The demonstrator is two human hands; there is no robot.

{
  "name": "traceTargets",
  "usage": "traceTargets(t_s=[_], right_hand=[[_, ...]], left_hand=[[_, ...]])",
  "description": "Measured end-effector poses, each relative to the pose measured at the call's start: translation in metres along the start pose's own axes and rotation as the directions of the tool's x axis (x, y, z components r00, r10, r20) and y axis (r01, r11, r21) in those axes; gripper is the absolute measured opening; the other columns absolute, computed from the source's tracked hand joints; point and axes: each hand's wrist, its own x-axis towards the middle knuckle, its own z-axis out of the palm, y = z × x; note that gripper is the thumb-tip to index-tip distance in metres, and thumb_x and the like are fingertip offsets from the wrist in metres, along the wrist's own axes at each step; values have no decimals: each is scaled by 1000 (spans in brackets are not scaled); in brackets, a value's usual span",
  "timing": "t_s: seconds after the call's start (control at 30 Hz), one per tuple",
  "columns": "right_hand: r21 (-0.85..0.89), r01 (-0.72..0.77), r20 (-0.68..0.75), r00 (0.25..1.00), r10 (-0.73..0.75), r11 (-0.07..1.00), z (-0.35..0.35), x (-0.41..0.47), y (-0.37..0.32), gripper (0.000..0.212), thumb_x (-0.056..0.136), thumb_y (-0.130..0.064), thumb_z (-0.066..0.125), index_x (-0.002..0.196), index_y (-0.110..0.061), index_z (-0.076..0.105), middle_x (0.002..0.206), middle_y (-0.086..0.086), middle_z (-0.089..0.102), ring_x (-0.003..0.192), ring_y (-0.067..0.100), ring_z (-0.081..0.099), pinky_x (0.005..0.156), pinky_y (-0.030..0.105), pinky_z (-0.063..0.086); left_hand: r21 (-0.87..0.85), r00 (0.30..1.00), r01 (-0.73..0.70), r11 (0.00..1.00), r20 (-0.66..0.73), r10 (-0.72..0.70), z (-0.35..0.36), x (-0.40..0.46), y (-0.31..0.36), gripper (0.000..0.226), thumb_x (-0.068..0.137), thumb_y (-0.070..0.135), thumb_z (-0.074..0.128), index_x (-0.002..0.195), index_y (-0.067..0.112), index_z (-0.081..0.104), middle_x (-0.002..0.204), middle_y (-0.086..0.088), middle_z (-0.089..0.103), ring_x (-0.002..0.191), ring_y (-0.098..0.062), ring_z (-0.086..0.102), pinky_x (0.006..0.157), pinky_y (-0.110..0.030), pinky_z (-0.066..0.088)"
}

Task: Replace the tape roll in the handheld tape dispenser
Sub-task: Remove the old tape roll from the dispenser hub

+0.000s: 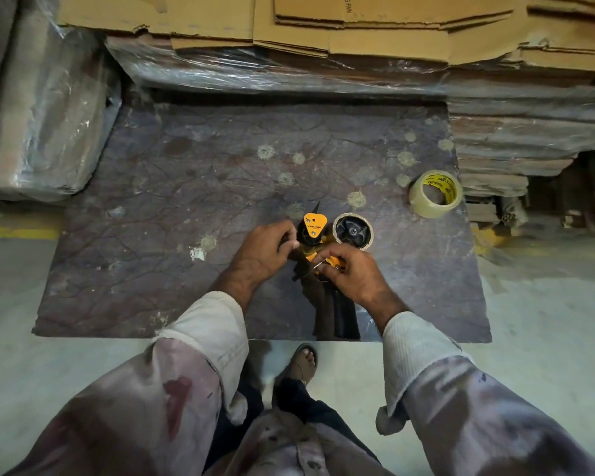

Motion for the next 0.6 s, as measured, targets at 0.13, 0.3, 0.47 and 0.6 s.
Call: traceTargets(t_s=[0.13, 0.3, 0.47, 0.6], right_hand=[[156, -61, 62, 997, 52, 986, 4, -7, 7, 26, 83, 0, 76, 104, -15, 72, 99, -11, 71, 87, -11, 64, 80, 9, 47], [130, -110, 21, 994, 109, 985, 5, -11, 13, 30, 80, -14, 82, 106, -22, 69, 109, -7, 69, 99, 1, 64, 81, 16, 52], [60, -100, -163, 981, 109, 993, 9, -23, 15, 36, 76, -29, 85, 103, -25, 62, 105, -8, 64, 94, 4, 61, 75, 19, 52], [112, -138, -276, 947, 164, 984, 17, -41, 22, 27, 80, -26, 80, 98, -25, 60, 94, -7, 66, 84, 9, 63, 70, 25, 54]], left_hand=[[43, 997, 65, 997, 42, -67, 7, -10, -9, 7, 90, 19, 68, 89, 17, 61, 83, 1, 67, 79, -23, 63, 67, -32, 47], [6, 985, 167, 986, 36, -167, 11, -21, -14, 11, 92, 25, 68, 87, 26, 58, 88, 3, 70, 83, -17, 66, 76, -39, 57], [-50, 990, 143, 988, -7, -143, 13, -31, -8, 10, 90, 22, 71, 88, 19, 61, 90, 2, 71, 84, -17, 67, 77, -36, 57], [-129, 983, 173, 976, -33, -178, 15, -36, 1, 10, 92, 21, 69, 89, 22, 60, 86, 3, 69, 79, -12, 65, 70, -27, 55]])
